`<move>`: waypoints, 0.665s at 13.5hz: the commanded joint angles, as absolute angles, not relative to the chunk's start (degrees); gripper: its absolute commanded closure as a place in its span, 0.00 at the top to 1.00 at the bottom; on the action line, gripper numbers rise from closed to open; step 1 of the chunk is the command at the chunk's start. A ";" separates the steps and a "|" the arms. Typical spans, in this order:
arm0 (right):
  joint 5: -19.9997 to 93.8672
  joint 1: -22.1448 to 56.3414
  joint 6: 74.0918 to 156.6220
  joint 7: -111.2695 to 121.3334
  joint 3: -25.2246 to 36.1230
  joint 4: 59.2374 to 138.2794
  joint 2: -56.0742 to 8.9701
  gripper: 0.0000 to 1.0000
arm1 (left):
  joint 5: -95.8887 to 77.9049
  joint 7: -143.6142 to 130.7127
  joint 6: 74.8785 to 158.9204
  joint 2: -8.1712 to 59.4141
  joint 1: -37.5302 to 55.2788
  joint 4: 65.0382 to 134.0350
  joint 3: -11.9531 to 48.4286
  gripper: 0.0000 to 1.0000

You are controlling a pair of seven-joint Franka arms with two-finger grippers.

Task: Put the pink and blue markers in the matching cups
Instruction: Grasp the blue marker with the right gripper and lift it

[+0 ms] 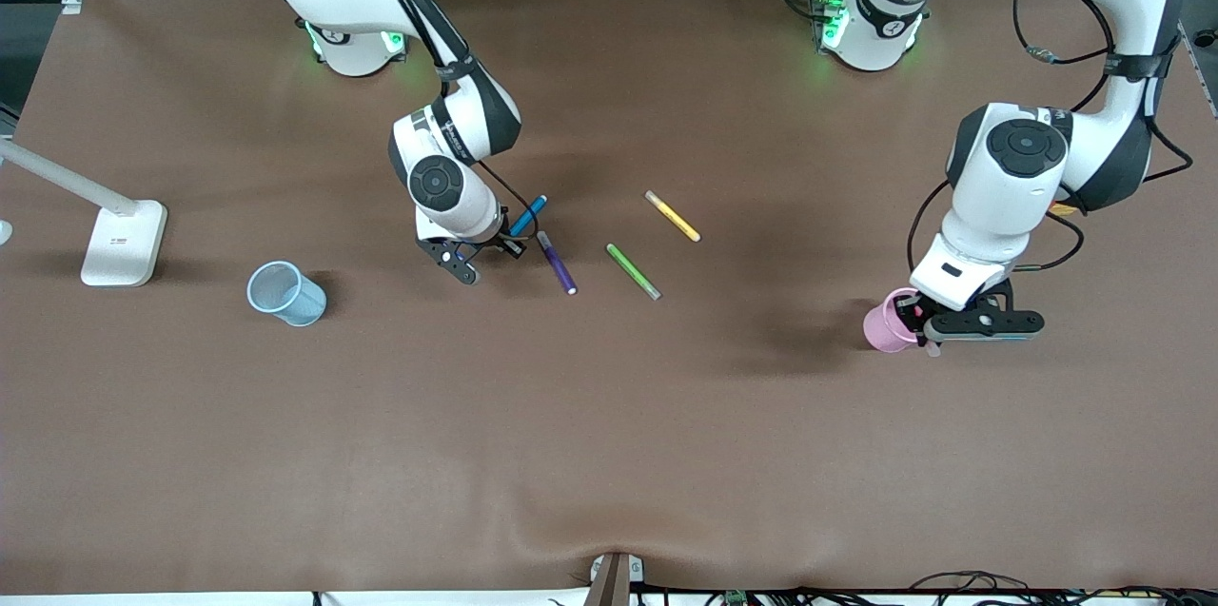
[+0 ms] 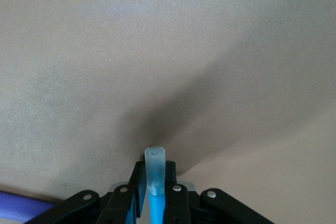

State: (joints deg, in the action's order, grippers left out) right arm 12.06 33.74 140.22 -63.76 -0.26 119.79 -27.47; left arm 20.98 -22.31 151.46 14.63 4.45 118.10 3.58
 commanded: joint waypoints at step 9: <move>8.73 31.20 123.44 -63.90 1.66 110.60 -22.24 0.00 | 22.41 -23.38 158.82 15.64 2.64 121.64 3.96 0.00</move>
State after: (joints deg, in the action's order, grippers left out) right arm 11.35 32.89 130.68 -63.70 1.45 115.13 -24.02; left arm 20.98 -22.31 157.41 16.12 3.74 120.65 3.58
